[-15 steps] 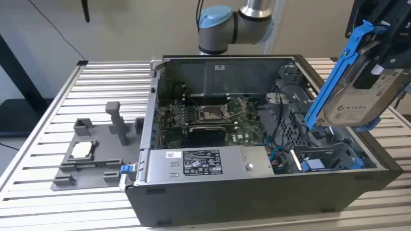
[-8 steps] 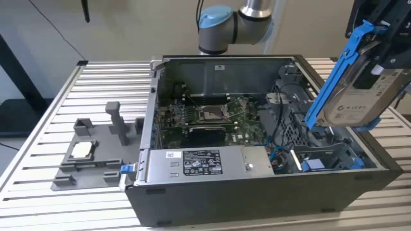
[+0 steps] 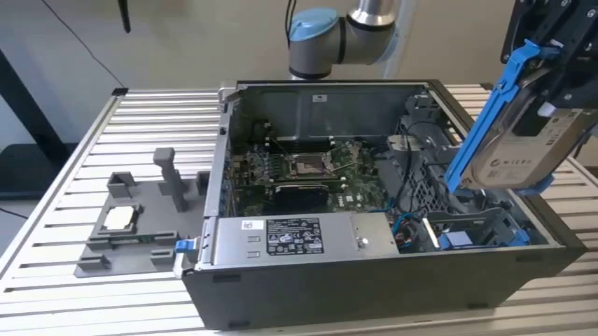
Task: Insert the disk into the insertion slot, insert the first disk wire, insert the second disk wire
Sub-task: 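Insert the disk into the insertion slot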
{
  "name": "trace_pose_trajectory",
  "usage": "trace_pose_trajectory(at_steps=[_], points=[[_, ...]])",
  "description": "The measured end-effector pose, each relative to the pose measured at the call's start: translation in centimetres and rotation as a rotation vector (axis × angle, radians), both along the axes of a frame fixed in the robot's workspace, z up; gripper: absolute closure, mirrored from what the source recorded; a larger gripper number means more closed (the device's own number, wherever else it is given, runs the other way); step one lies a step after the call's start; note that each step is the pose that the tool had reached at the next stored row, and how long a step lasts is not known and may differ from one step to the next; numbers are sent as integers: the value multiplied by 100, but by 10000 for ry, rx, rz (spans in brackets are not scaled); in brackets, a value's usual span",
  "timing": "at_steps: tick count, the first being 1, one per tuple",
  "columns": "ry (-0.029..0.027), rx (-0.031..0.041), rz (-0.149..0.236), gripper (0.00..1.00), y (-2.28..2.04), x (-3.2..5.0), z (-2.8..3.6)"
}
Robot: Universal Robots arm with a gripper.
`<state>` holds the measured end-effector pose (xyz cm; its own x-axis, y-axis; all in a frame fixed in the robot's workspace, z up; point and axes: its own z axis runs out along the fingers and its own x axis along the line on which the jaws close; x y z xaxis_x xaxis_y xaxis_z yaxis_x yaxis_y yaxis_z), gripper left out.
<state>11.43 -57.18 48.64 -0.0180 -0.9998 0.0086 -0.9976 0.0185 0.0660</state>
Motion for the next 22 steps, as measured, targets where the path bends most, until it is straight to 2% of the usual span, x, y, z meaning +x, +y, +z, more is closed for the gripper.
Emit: trace_pose_trajectory(at_steps=[3, 22], points=[[-22, -1, 0, 68, 0, 0, -41], [-24, 4, 92, 68, -2, 37, -360]])
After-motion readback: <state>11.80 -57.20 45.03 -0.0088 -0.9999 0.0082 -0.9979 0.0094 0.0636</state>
